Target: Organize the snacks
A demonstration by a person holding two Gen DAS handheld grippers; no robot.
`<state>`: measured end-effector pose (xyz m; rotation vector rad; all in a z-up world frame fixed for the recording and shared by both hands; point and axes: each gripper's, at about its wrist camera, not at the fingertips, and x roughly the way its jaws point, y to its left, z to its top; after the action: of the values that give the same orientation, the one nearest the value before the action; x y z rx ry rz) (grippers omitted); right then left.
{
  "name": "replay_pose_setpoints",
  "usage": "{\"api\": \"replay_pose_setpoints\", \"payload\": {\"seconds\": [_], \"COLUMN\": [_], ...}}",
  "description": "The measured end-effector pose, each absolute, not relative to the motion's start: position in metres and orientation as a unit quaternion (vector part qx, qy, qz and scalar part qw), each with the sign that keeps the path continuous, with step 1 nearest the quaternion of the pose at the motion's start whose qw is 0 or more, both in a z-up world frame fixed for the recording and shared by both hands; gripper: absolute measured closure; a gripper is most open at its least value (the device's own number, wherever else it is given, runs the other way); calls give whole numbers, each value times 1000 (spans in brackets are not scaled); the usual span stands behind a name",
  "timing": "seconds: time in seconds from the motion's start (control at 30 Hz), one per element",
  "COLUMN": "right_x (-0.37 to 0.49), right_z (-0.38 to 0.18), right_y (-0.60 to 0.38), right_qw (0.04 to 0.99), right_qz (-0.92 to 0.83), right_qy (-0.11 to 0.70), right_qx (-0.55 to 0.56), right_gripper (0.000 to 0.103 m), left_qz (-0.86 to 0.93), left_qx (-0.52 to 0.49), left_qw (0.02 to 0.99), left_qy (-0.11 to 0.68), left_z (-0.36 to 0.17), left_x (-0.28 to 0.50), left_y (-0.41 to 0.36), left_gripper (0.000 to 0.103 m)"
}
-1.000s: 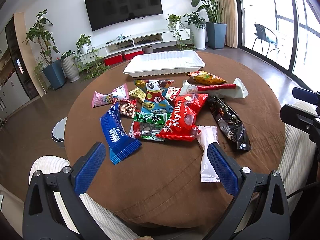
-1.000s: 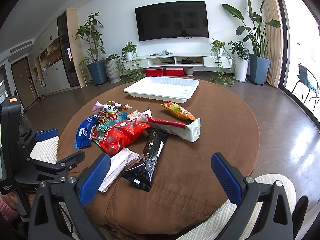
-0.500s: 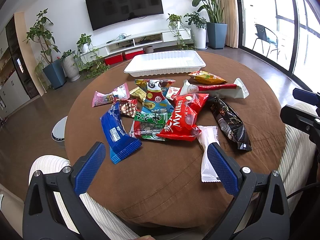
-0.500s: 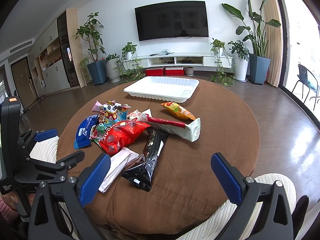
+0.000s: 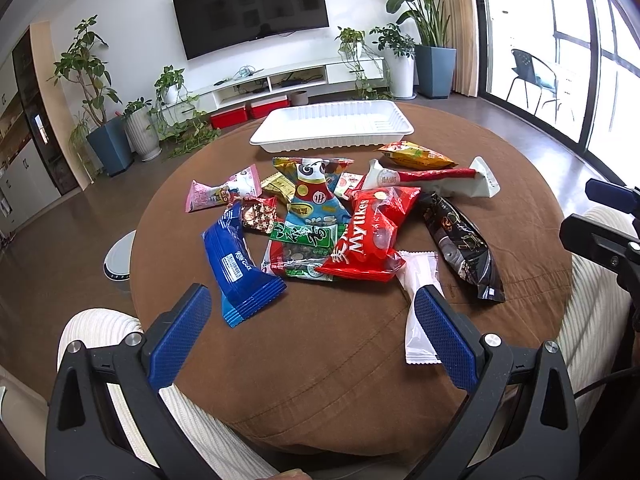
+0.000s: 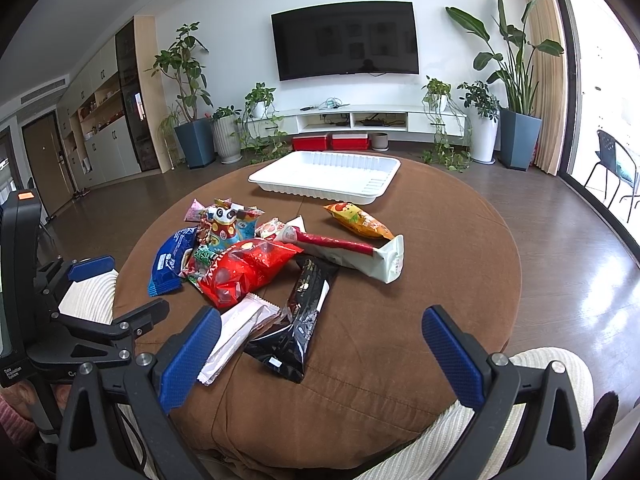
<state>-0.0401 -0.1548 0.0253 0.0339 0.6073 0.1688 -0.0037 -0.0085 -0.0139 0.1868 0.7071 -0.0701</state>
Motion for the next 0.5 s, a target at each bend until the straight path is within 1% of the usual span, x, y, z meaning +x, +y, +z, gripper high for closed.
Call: {"api": "replay_pose_setpoints", "payload": {"seconds": [0.5], "right_x": [-40], "right_z": [25], "right_y": [-154], "right_qw": [950], "right_qz": [83], "right_qy": [299], "right_qx": [16], "right_gripper": [0], "left_qz": [-34], "left_qx": [91], "left_qw": [933], "left_qy": [347], "left_z": [-15], "left_x": [-4], "left_y": [-8], "left_gripper": [0]}}
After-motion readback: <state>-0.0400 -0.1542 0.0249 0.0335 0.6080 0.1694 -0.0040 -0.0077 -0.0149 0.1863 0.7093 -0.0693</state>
